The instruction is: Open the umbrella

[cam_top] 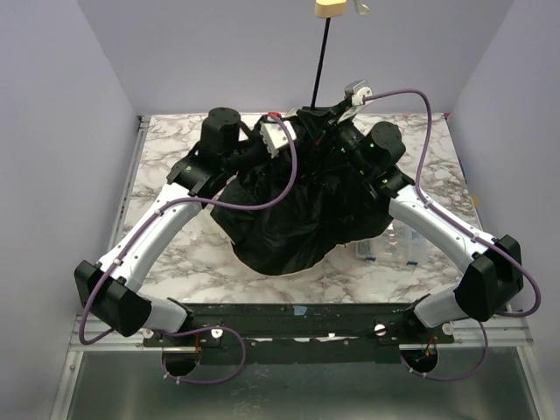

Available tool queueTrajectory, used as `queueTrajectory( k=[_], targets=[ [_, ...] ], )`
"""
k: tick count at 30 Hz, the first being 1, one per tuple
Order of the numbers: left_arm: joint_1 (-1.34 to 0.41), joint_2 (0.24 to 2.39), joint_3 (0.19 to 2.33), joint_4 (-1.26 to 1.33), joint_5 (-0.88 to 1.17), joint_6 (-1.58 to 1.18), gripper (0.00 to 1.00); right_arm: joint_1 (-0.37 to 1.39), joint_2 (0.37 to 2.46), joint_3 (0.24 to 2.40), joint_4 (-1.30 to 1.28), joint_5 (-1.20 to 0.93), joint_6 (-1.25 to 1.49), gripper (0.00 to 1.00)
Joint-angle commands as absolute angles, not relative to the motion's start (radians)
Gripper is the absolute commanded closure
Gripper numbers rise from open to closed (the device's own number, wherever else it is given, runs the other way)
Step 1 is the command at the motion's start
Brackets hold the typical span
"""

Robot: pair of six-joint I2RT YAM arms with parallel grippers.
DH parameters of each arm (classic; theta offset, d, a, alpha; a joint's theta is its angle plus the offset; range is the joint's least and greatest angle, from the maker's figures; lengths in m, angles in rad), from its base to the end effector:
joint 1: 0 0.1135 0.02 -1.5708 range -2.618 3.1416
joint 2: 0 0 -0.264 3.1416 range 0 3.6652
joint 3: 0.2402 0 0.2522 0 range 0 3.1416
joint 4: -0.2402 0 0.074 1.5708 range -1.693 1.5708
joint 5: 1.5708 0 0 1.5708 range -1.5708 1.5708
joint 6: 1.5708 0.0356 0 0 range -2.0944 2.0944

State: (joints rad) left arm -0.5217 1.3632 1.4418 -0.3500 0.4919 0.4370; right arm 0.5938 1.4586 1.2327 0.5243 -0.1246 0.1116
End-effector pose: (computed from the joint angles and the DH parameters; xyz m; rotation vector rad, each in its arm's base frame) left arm 0.2574 -0.1674 0.4226 1.1390 1.4442 -0.5113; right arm 0.2852 0.1979 0.4116 -0.4172 1.2367 0.6843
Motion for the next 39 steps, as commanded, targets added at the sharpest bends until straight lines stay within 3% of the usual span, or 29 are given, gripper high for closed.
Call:
queueTrajectory(
  k=[1, 6, 12, 21, 26, 32, 35, 39],
  targets=[
    [-0.556, 1.397, 1.391, -0.344, 0.278, 0.527, 0.41, 0.589, 1.414, 1.289, 0.56, -0.129, 0.168, 1.0],
    [-0.514, 1.391, 1.287, -0.331, 0.103, 0.568, 0.4, 0.587, 1.393, 1.32, 0.505, -0.12, 0.17, 1.0],
    [-0.417, 1.341, 1.216, -0.369, 0.106, 0.545, 0.18, 0.578, 1.369, 1.314, 0.452, -0.147, 0.151, 1.0],
    [-0.347, 1.241, 1.339, -0.319, 0.509, 0.323, 0.14, 0.576, 1.361, 1.243, 0.538, -0.295, 0.109, 1.0],
    [-0.347, 1.32, 1.504, -0.284, 0.594, 0.071, 0.25, 0.577, 1.38, 1.252, 0.571, -0.328, 0.126, 1.0],
    [-0.345, 1.451, 1.597, -0.202, 0.801, -0.326, 0.6, 0.577, 1.394, 1.254, 0.631, -0.37, 0.146, 1.0],
    [-0.348, 1.486, 1.546, -0.117, 0.844, -0.532, 0.65, 0.577, 1.401, 1.265, 0.643, -0.383, 0.157, 1.0],
    [-0.351, 1.512, 1.484, -0.086, 0.821, -0.608, 0.66, 0.577, 1.404, 1.281, 0.65, -0.416, 0.168, 1.0]
  ],
)
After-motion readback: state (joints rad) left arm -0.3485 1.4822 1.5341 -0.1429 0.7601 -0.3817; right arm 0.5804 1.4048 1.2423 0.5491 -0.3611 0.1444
